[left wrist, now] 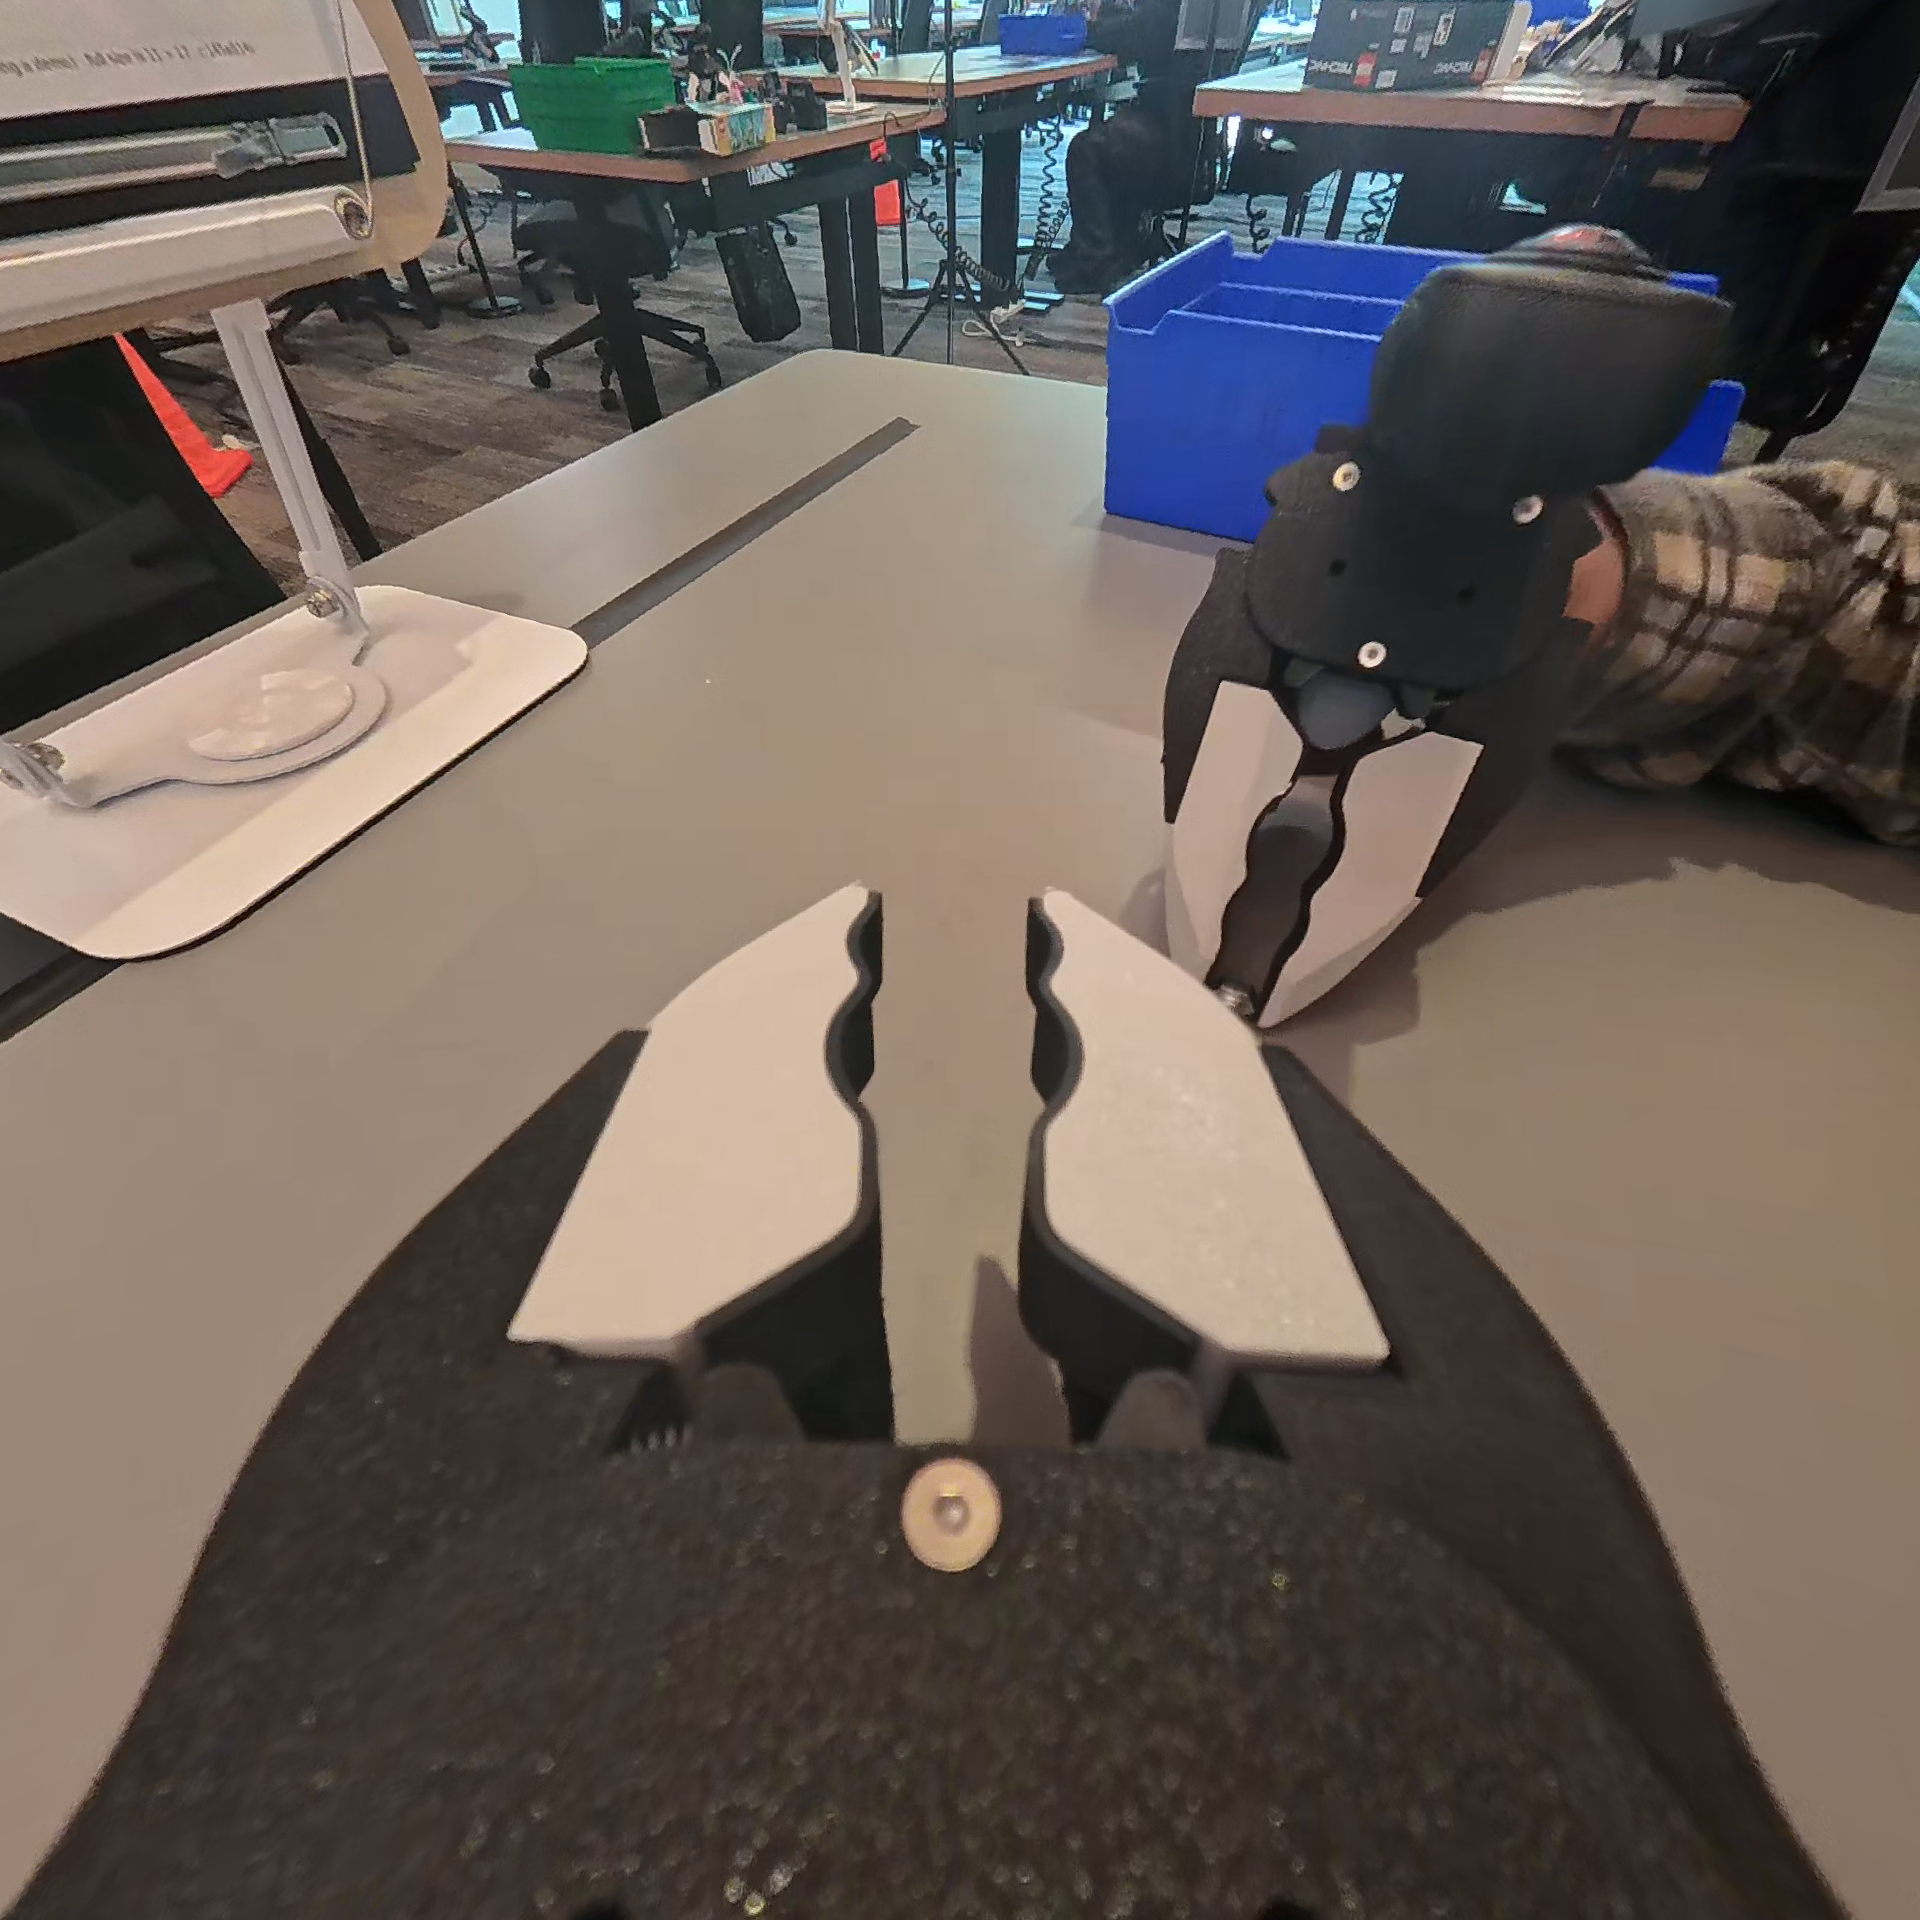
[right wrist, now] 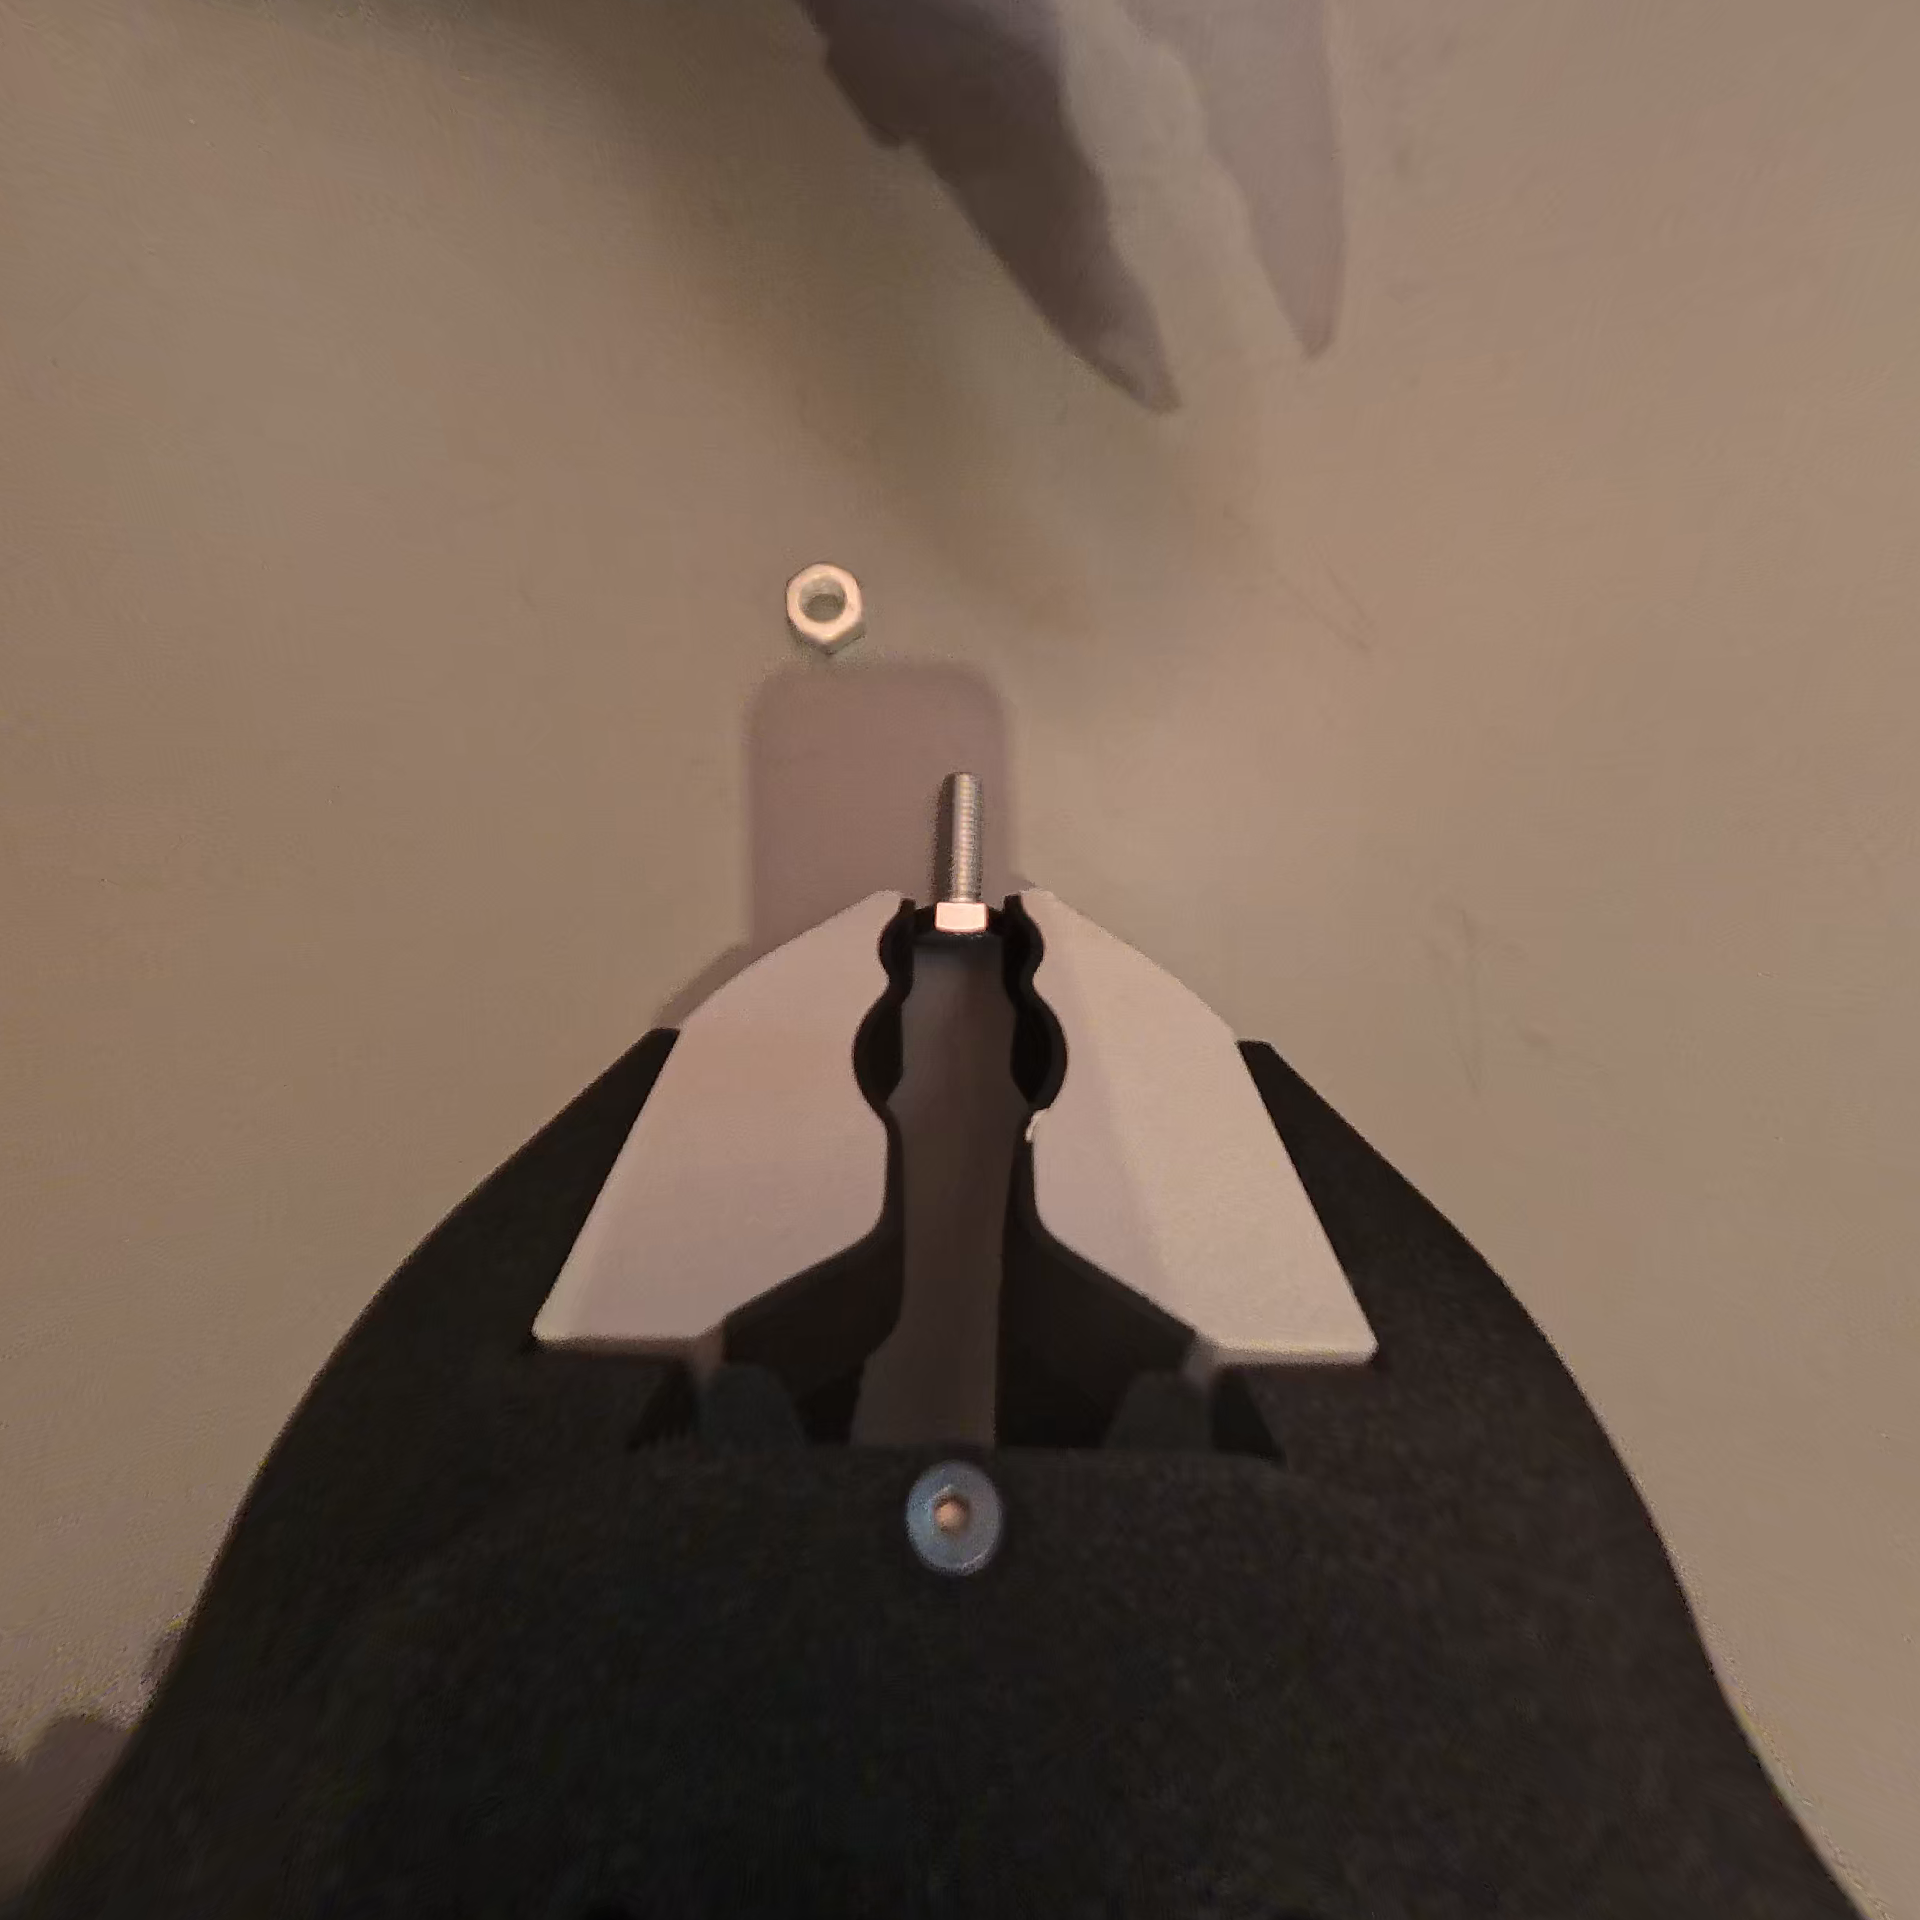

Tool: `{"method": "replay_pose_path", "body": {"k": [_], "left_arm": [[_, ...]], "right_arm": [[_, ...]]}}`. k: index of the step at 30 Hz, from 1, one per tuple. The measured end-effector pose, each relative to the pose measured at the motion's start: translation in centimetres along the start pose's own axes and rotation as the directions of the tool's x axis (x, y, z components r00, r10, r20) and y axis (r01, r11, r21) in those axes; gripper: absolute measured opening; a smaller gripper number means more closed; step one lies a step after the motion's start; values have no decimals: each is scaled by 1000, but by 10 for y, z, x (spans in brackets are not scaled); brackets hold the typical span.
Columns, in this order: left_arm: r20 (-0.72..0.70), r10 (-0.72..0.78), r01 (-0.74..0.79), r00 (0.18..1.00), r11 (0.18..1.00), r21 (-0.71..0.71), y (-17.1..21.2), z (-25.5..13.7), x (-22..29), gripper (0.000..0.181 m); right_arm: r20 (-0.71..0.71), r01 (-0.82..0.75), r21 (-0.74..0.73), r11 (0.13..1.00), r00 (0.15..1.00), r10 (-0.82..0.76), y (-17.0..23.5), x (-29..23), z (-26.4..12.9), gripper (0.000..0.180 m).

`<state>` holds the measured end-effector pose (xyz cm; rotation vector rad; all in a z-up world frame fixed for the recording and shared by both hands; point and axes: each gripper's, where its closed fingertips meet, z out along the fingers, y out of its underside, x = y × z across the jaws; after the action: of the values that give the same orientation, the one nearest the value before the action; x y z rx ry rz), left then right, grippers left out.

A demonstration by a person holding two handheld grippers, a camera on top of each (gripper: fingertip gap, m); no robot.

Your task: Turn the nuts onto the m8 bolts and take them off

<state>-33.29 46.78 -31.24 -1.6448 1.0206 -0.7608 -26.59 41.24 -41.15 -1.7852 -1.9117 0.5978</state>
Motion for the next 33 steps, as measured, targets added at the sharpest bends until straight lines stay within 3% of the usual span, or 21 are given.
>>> {"method": "replay_pose_path", "body": {"k": [1, 5, 9, 16, 25, 33], "left_arm": [[-4, -7, 7, 1000, 1000, 12, -2, -1, 0, 26], [-29, -56, 58, 998, 996, 70, -10, -4, 1, 26], [-68, -117, 125, 991, 984, 128, -16, -7, 1, 28], [-213, -223, 282, 951, 909, 307, -41, -10, 13, 45], [-354, -252, 404, 900, 786, 468, -72, -18, 38, 43], [-348, -200, 351, 916, 821, 451, -76, -10, 59, 38]], "right_arm": [[-8, -16, 26, 1000, 1000, 16, -1, 1, -2, 15], [-43, -105, 195, 975, 992, 115, -14, 8, -17, 15], [-82, -170, 407, 898, 972, 221, -29, 15, -36, 15], [-39, -197, 803, 562, 924, 380, -68, 25, -86, 15], [128, -240, 922, 305, 930, 345, -98, 7, -102, 15], [173, -246, 945, 217, 935, 309, -108, 0, -106, 15]]}}
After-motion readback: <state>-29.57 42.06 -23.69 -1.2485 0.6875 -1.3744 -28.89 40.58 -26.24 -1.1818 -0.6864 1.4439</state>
